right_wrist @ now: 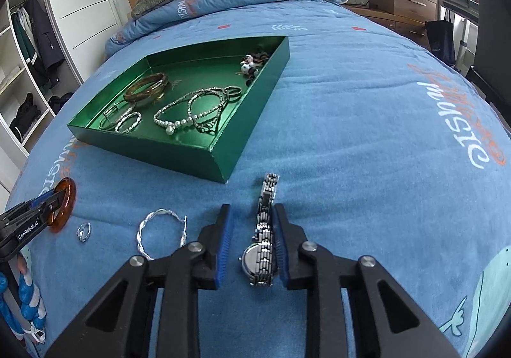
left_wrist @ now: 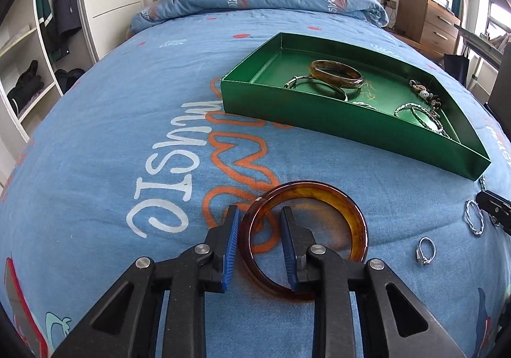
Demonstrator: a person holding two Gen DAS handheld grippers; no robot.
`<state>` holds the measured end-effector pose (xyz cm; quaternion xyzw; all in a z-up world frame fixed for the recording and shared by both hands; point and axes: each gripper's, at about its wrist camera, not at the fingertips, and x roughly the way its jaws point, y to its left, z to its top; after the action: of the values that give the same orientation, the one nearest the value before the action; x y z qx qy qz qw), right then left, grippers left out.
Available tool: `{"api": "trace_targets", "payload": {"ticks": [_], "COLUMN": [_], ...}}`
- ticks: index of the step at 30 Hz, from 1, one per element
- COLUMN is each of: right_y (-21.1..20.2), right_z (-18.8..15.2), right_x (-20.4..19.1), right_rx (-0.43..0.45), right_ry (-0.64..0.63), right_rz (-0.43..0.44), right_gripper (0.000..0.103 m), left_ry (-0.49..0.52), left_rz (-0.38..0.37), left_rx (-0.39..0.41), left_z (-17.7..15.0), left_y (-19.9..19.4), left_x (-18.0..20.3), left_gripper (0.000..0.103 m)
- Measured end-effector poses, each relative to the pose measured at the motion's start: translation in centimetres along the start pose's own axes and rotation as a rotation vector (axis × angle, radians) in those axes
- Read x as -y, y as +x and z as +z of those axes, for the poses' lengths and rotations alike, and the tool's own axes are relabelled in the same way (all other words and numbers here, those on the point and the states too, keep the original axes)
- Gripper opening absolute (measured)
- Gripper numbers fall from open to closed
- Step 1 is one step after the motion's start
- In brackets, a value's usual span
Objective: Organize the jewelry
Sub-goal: 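Lift the amber bangle with the left tool while the right tool lifts the watch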
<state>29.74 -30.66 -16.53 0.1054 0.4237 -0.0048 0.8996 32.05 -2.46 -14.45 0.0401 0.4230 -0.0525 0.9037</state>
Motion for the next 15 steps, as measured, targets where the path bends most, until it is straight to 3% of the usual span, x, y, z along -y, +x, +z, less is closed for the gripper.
{"api": "trace_targets", "payload": {"ticks": [5, 15], "right_y": [-0.2, -1.3], "right_z": [-0.2, -0.9], "right_x": [0.3, 0.7], "right_rx": [0.014, 0.05], "right_ry": [0.005, 0.022], "right_rz": [-0.006, 0.027], "right_gripper": [0.011, 0.01], "left_ry": [0.025, 0.035], "left_rz": [-0.009, 0.001], "left_rx": [0.002, 0.008], "left_z": [-0.1, -0.5], "left_y": [-0.2, -0.7], "left_x": [0.6, 1.0], "left_gripper": [0.012, 0.012]}}
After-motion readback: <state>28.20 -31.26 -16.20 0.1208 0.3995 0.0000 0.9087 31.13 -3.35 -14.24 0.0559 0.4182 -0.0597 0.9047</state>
